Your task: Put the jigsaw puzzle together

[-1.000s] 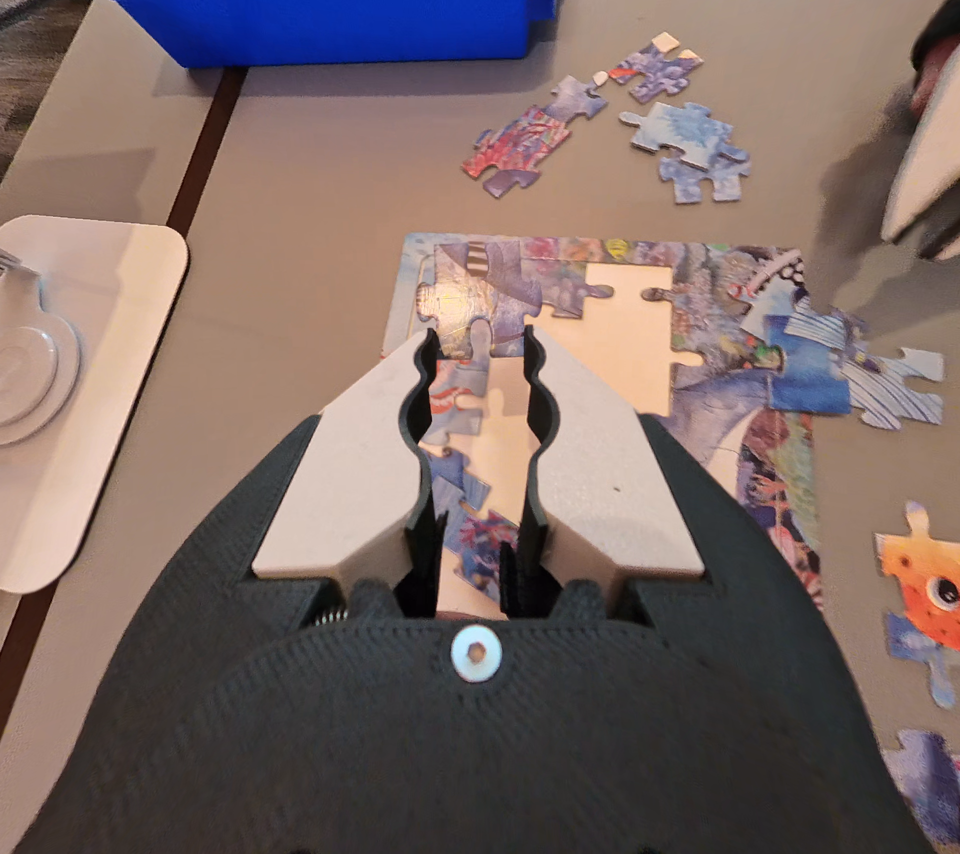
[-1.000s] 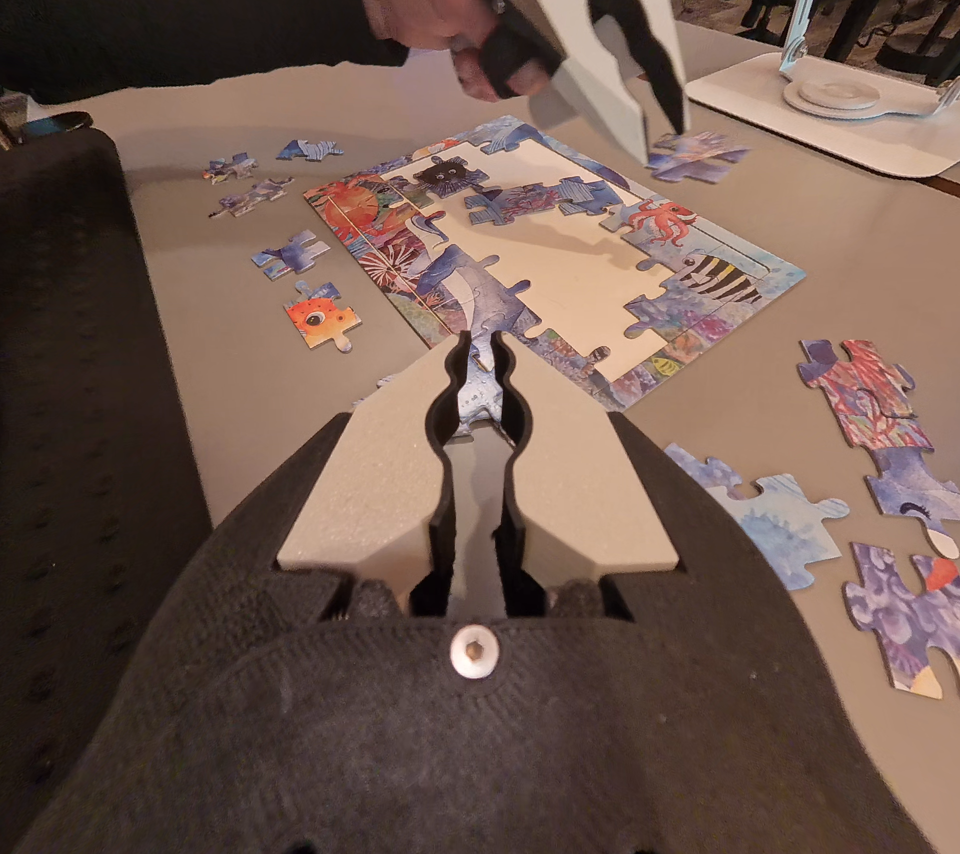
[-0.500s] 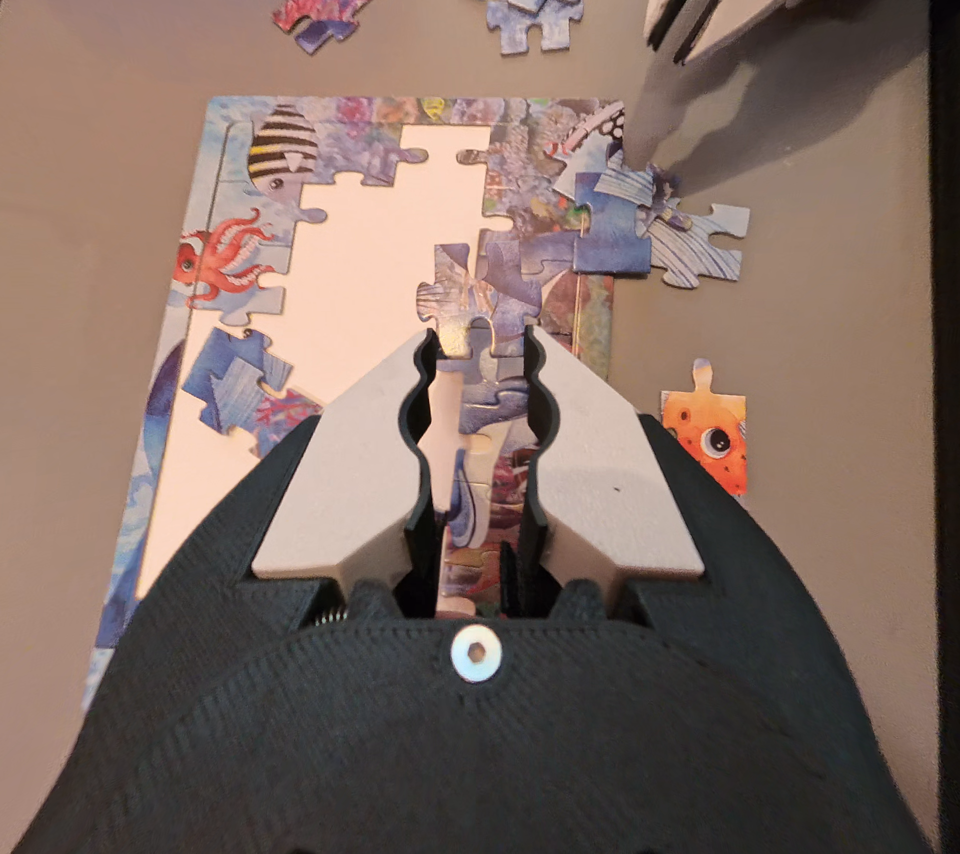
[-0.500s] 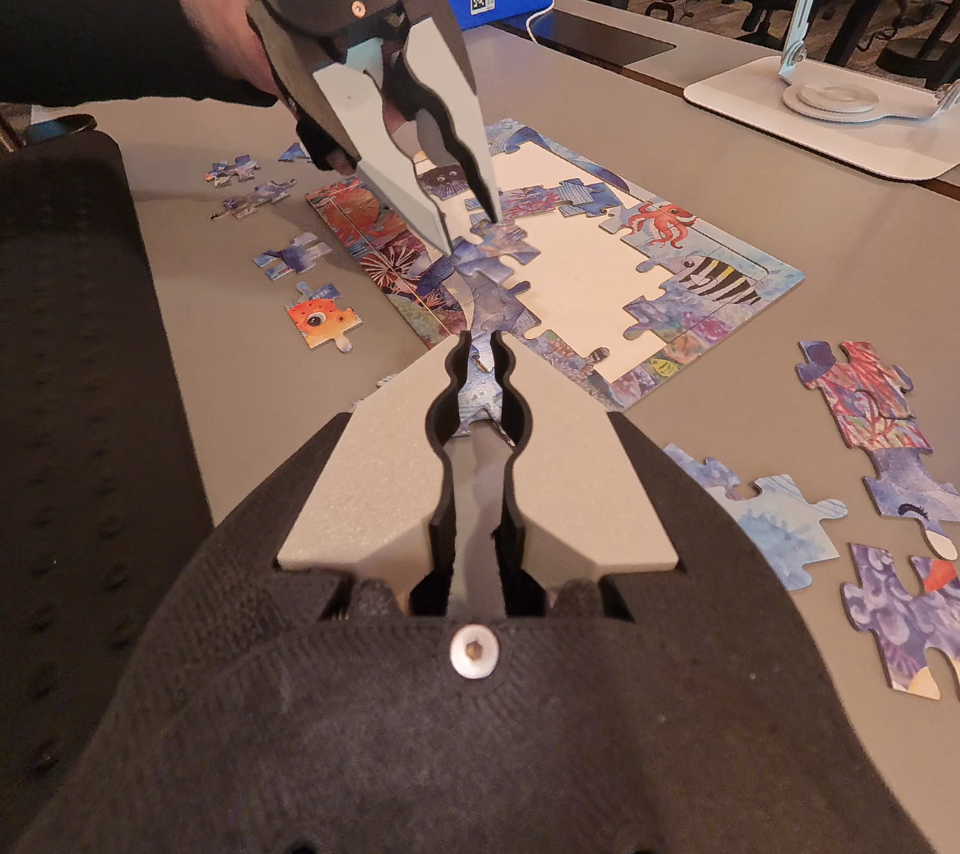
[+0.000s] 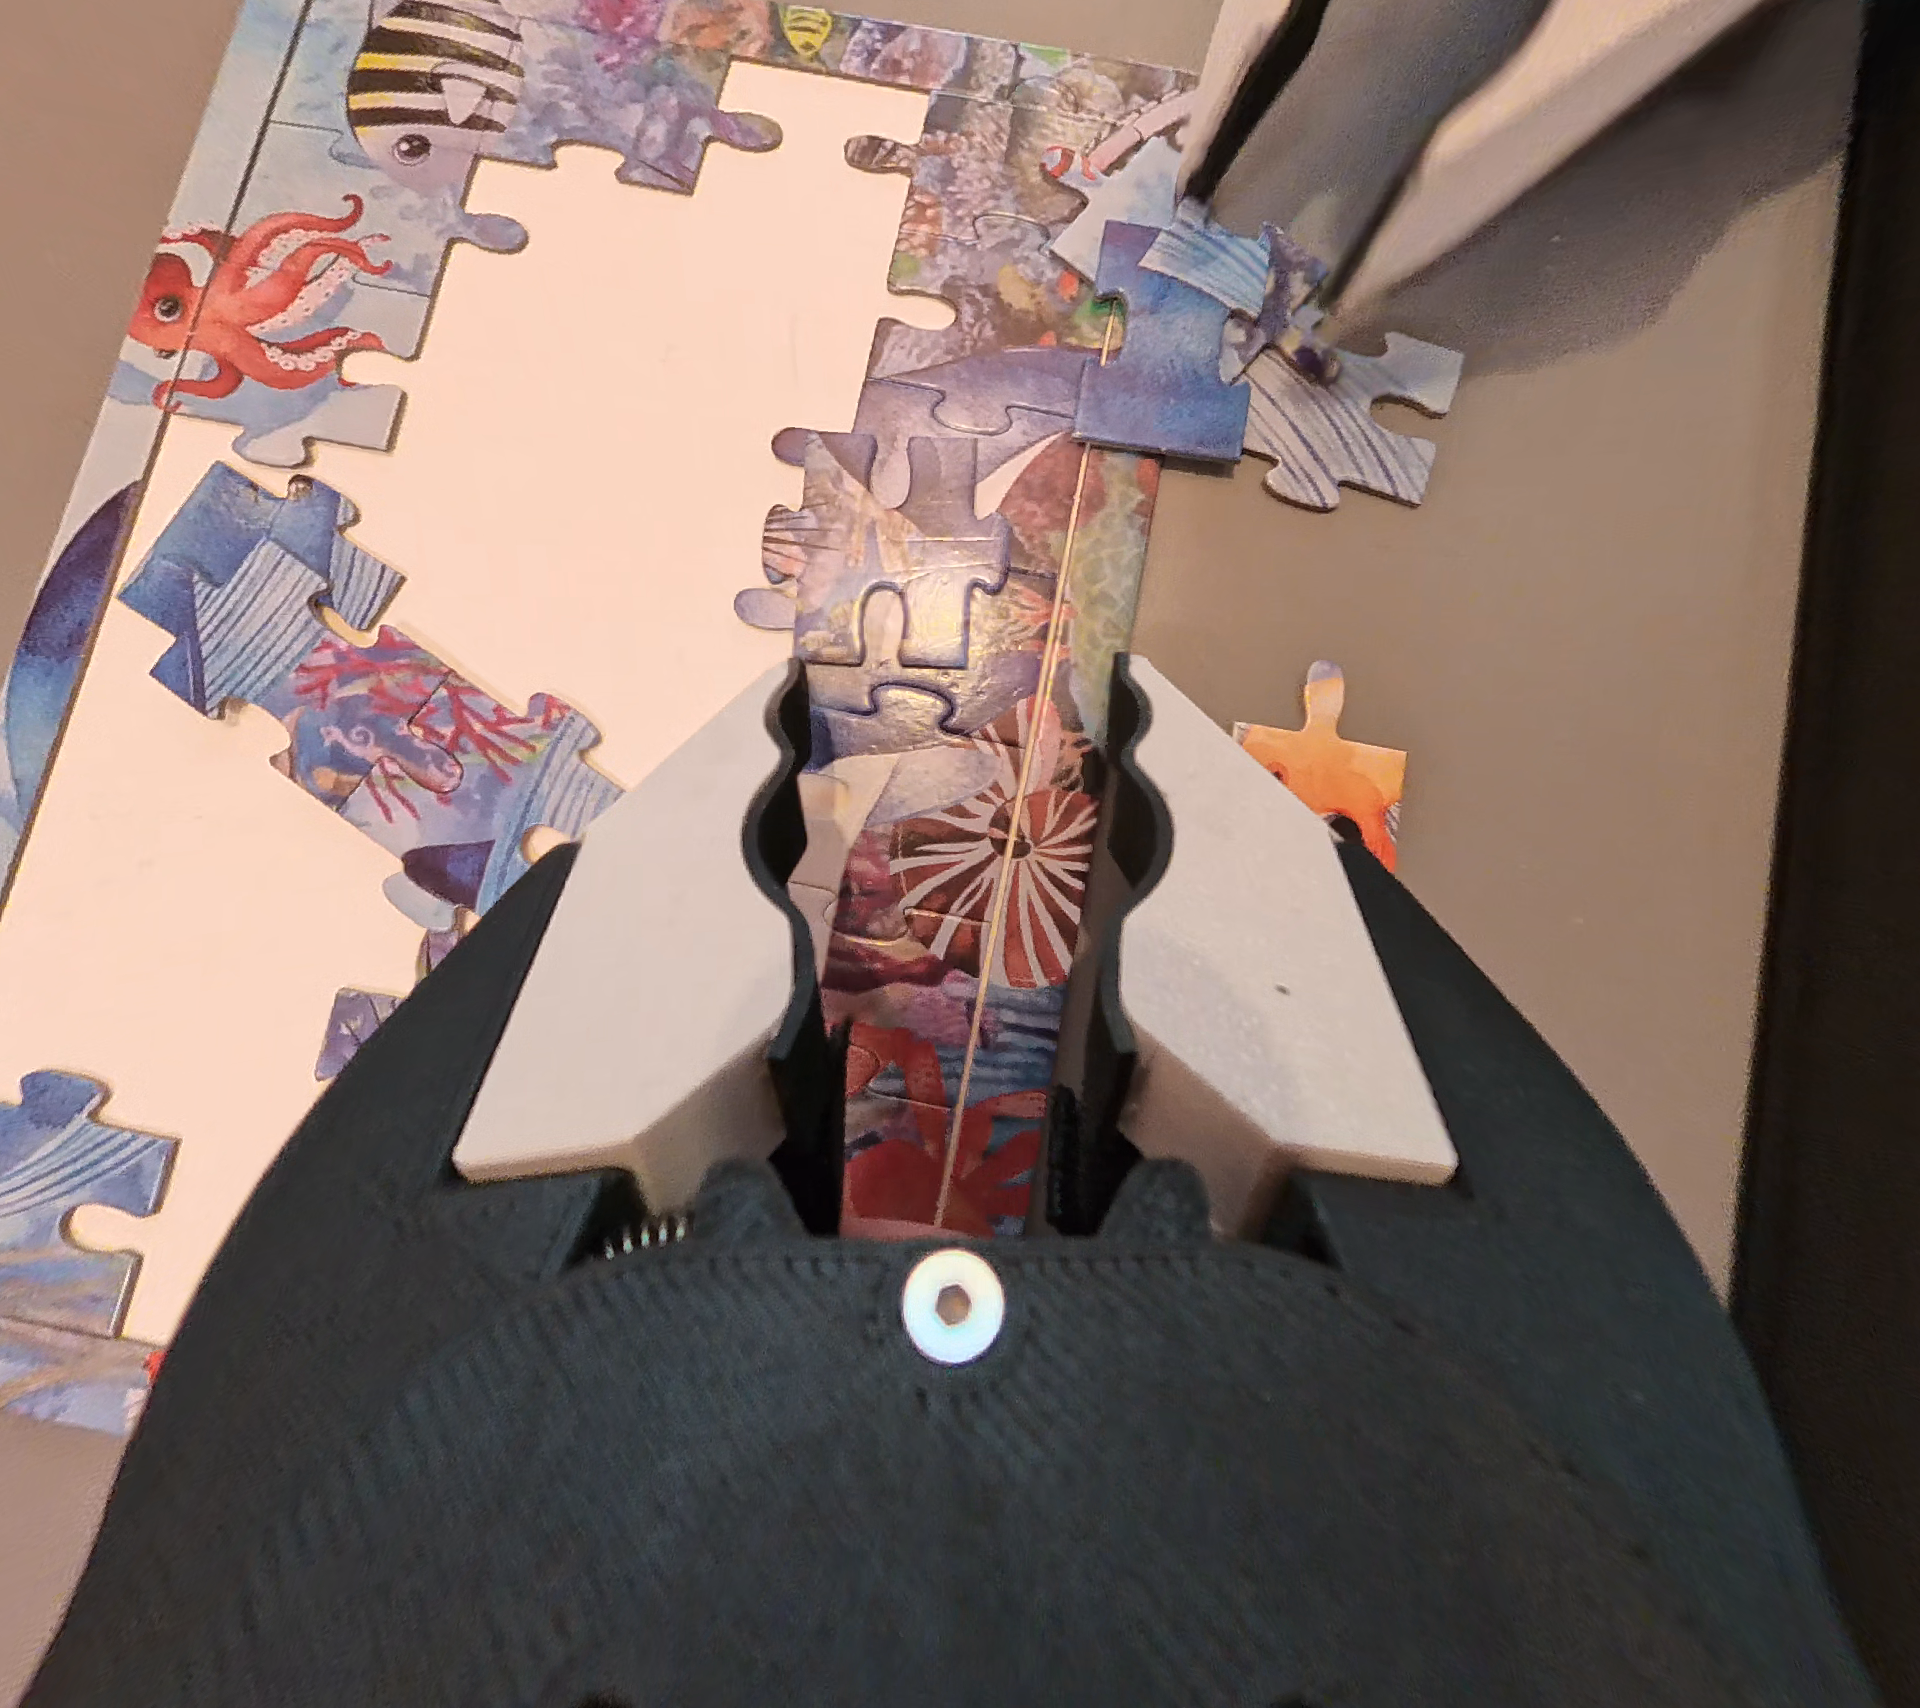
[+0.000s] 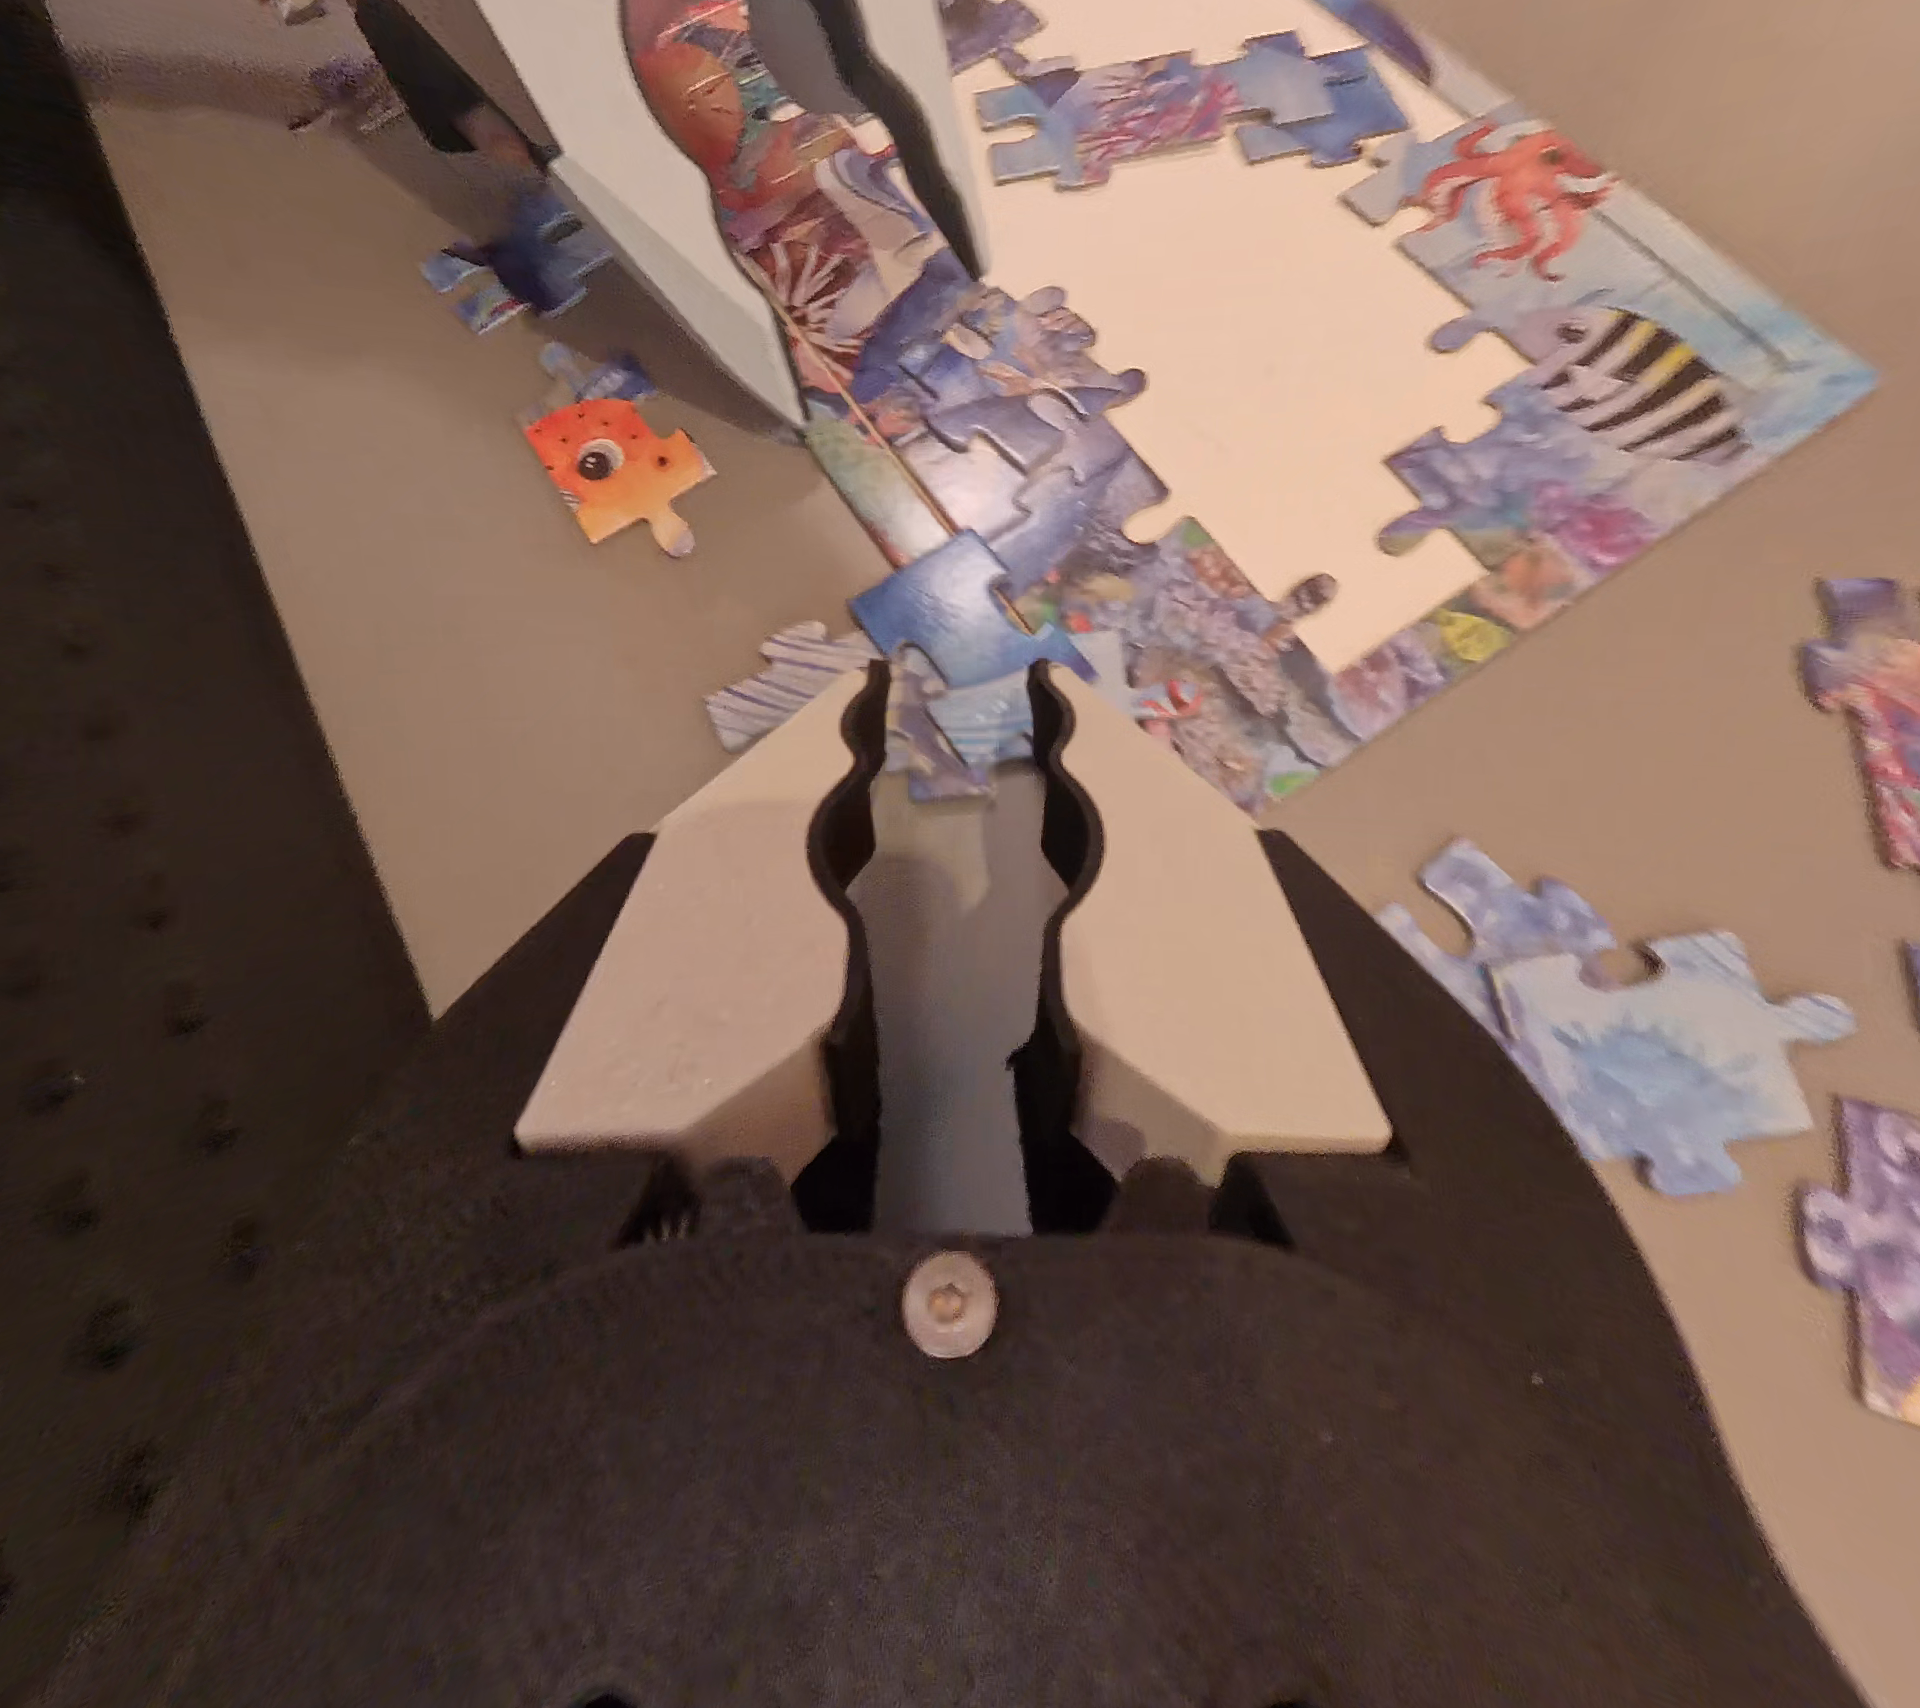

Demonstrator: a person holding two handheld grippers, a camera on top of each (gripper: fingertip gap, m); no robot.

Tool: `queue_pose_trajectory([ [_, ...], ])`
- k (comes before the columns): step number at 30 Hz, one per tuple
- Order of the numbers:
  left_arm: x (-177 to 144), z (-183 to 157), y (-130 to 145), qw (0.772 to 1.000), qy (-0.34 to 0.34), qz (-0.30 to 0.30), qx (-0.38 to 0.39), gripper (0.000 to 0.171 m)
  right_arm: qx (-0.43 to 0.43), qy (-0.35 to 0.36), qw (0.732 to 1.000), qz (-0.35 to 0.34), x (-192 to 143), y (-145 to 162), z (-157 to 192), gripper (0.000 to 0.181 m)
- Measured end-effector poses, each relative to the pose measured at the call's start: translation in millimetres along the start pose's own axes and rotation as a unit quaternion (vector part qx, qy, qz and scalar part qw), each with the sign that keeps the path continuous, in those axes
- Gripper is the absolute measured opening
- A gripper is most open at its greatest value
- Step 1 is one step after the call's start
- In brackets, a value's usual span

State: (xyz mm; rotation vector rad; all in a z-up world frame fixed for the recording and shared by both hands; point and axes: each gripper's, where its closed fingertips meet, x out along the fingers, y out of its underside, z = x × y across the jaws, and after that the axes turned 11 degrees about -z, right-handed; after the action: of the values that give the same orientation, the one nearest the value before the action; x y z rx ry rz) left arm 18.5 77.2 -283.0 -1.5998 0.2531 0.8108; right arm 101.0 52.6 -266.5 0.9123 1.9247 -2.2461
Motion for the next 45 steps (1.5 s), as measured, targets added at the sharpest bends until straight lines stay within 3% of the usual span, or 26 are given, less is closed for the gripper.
queue_pose_trajectory([
  [3, 0.2, 5.7, -2.6, 1.000, 0.000, -0.006, -0.002, 0.058, 0.006, -0.011, 1.000, 0.026, 16.9, -10.0, 9.6, 0.039],
  [12, 5.2, -6.0, 1.4, 0.999, 0.039, -0.003, 0.006, 0.067, 0.006, 0.008, 0.995, 0.096, 59.5, -13.1, -9.8, 0.037],
  [27, -3.4, -14.3, 1.0, 0.999, 0.006, -0.002, 0.045, 0.073, -0.071, -0.056, 0.989, 0.121, 64.2, -15.2, -15.4, 0.019],
  [28, -9.4, -12.2, 0.2, 0.999, -0.002, -0.004, 0.048, 0.073, -0.076, -0.065, 0.987, 0.124, 63.9, -14.4, -15.5, 0.001],
  [34, -86.7, 24.0, 10.3, 0.996, -0.081, -0.003, 0.025, 0.065, -0.083, -0.097, 0.983, 0.129, 63.2, -15.8, -18.3, 0.004],
  [40, -178.0, 44.0, 66.7, 0.988, -0.146, 0.050, -0.013, 0.051, -0.087, -0.104, 0.983, 0.123, 64.3, -19.8, -19.3, 0.017],
  [45, -200.7, 25.4, 103.2, 0.986, -0.145, 0.075, -0.027, 0.057, -0.086, -0.107, 0.983, 0.122, 65.3, -17.7, -15.2, 0.022],
])
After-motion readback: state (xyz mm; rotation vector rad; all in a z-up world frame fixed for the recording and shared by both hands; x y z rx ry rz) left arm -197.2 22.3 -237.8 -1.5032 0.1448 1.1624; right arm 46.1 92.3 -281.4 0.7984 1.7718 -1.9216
